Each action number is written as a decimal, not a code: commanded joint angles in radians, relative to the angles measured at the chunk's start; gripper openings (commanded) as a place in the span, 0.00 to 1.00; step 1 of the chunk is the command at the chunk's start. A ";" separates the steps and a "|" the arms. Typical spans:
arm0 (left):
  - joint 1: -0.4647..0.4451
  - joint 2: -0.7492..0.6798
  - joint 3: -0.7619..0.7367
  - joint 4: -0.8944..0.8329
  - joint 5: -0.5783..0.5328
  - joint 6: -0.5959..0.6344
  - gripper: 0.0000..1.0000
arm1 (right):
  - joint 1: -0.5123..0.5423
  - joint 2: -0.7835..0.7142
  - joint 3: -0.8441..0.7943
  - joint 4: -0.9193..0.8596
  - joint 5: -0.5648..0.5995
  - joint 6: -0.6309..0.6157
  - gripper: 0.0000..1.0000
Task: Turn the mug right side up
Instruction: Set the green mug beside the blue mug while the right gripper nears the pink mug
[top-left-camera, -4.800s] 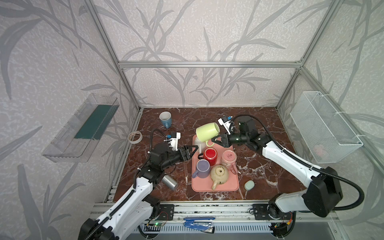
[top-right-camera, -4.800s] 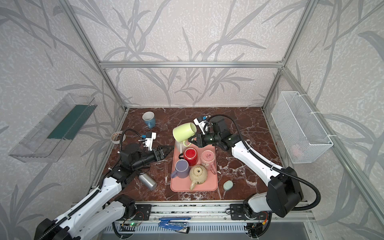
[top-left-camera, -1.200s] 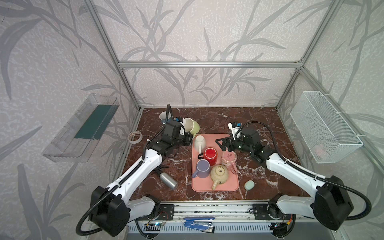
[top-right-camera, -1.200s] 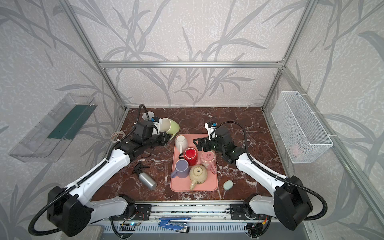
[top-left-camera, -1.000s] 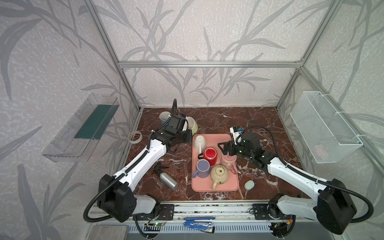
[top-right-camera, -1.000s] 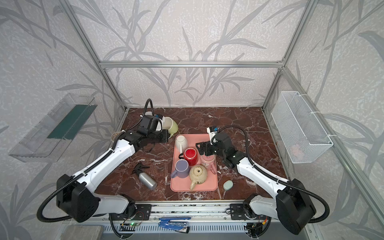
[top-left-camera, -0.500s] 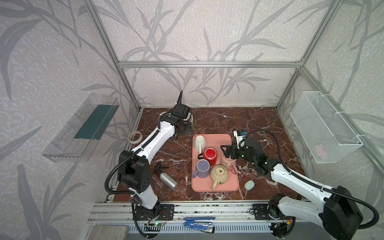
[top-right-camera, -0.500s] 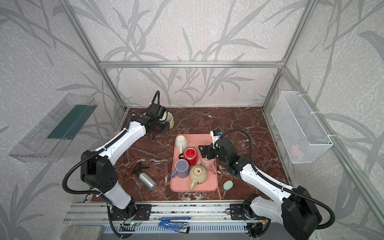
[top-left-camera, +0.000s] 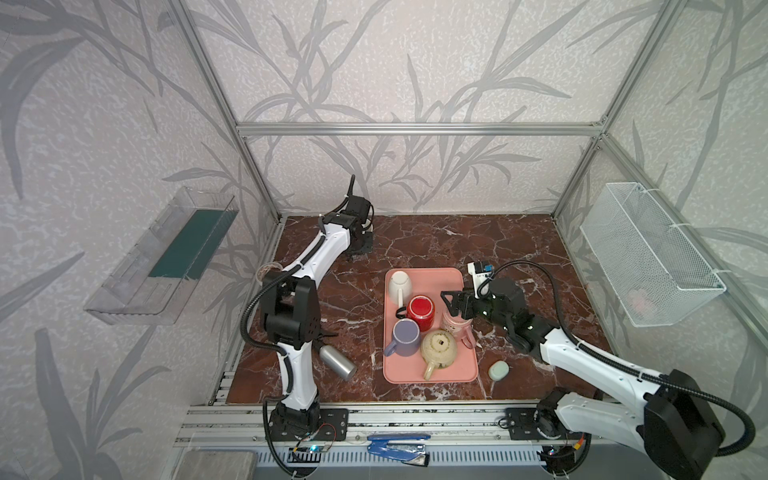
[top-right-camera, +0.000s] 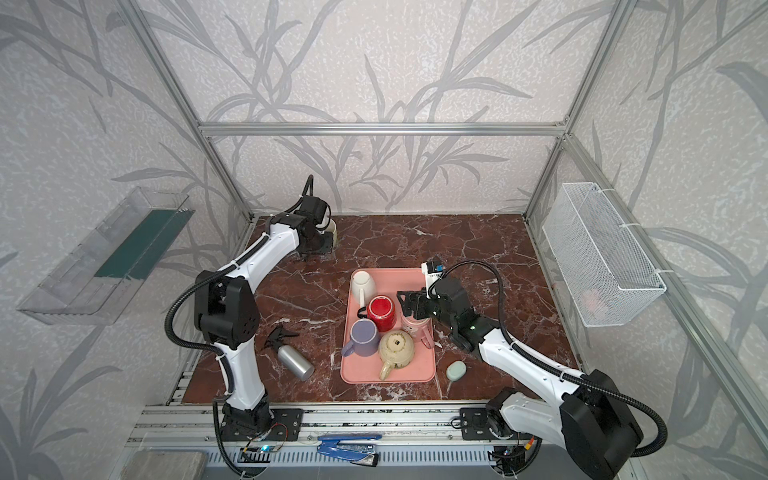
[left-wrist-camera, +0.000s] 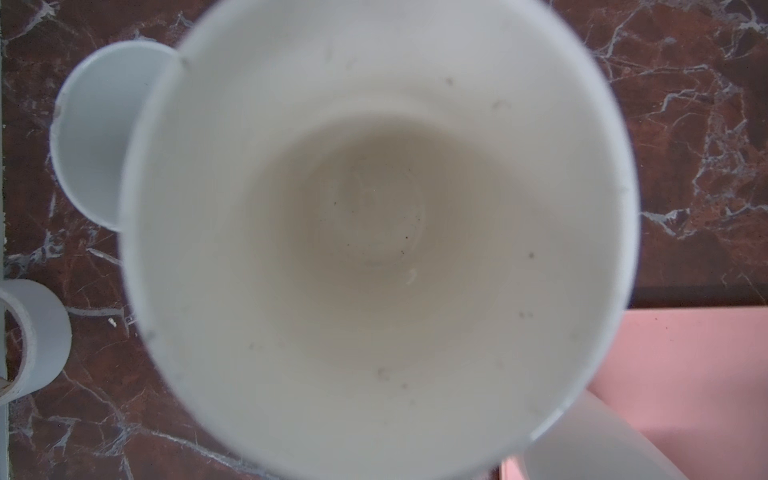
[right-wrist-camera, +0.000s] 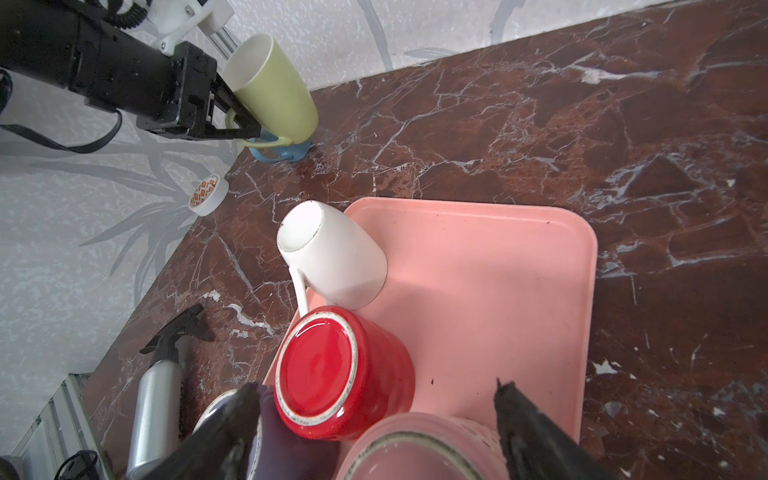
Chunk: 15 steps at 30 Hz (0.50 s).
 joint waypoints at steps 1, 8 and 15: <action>0.003 0.031 0.104 0.001 -0.036 0.011 0.00 | 0.004 0.006 -0.009 0.040 -0.003 0.009 0.88; 0.008 0.194 0.318 -0.164 -0.129 -0.047 0.00 | 0.005 0.027 -0.008 0.043 0.004 0.017 0.87; 0.008 0.237 0.351 -0.186 -0.144 -0.068 0.00 | 0.005 0.028 -0.010 0.048 0.009 0.018 0.86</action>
